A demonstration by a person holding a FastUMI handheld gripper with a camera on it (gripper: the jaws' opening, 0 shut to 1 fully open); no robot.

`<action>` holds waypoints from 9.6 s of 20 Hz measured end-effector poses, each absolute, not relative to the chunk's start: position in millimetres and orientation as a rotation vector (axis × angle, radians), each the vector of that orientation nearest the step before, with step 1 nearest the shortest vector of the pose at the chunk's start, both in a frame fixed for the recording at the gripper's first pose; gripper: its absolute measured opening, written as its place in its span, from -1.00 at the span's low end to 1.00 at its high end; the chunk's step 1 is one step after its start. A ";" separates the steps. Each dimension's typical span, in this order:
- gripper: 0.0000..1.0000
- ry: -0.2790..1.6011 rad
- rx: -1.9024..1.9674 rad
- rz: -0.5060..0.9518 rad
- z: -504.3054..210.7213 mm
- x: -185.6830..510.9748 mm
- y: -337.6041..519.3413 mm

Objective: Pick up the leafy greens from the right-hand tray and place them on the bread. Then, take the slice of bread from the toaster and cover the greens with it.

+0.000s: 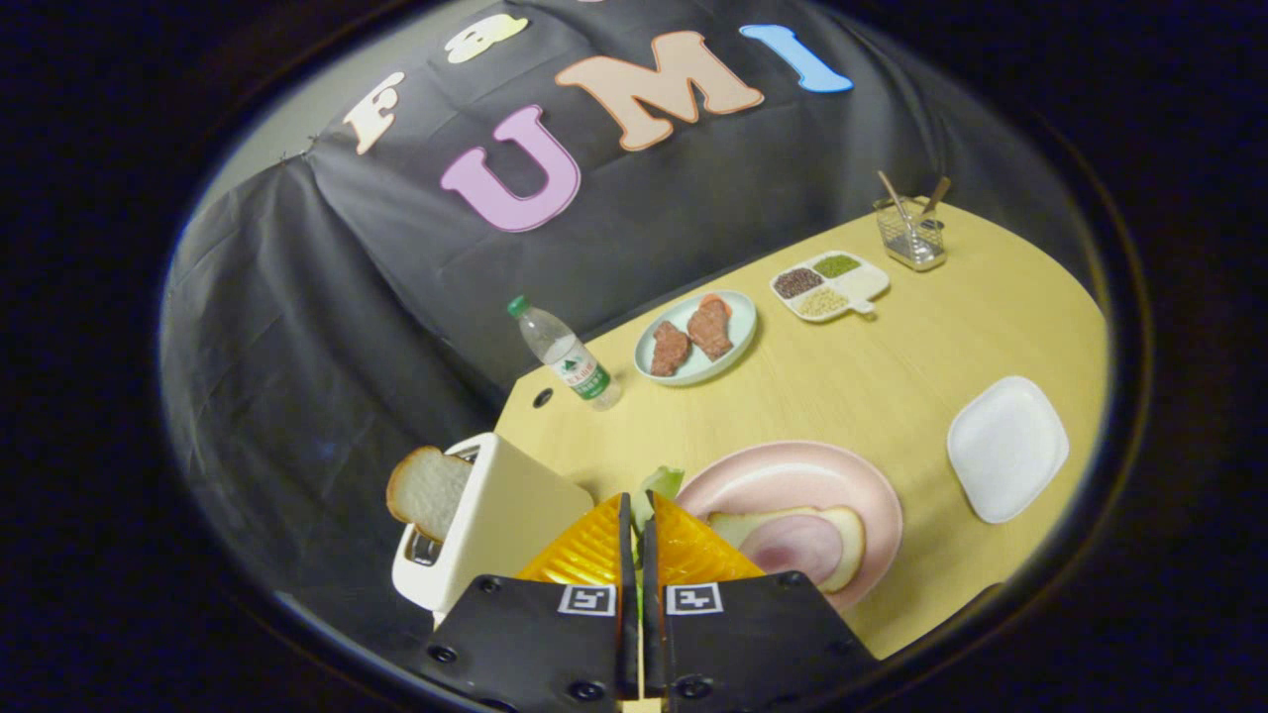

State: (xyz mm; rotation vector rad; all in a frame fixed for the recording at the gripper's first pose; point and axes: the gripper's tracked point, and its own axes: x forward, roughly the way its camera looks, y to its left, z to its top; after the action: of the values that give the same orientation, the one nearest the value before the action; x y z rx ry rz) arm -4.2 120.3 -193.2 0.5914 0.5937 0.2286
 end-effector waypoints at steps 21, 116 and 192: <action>-0.89 0.629 0.599 -0.040 -275.3 -15.0 21.8; -0.89 1.093 0.156 0.126 -84.6 -11.0 133.7; 1.00 0.273 0.021 0.041 -32.7 46.4 -17.1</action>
State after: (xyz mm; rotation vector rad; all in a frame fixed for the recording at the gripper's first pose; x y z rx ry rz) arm 46.4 -17.1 -32.7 0.0208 0.2734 0.0415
